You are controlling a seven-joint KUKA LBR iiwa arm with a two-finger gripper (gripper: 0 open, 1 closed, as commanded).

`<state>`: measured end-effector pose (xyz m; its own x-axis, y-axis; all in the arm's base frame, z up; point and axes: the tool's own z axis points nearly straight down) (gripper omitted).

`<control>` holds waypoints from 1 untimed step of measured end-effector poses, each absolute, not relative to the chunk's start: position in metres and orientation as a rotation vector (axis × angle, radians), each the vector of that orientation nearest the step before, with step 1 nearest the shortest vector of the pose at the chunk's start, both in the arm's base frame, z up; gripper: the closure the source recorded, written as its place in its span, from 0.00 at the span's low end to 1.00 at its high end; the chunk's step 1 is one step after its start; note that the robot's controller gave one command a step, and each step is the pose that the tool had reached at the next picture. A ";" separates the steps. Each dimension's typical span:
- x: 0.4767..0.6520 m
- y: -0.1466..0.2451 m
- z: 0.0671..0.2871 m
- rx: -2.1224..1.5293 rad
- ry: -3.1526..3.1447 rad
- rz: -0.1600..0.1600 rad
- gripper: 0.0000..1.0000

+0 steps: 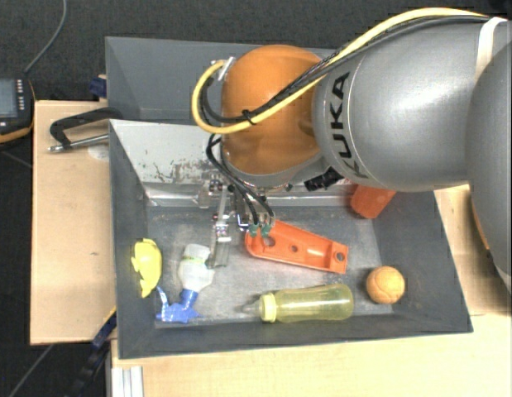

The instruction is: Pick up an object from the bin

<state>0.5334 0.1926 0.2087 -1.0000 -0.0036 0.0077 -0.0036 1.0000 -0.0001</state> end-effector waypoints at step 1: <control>0.535 0.192 0.213 0.002 -3.142 -0.003 0.00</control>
Offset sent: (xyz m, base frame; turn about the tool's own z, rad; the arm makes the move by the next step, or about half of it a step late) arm 0.0002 -0.0604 -0.0571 -0.0433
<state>0.5352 0.1918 0.2134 -1.0000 -0.0016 -0.0007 -0.0016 1.0000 0.0018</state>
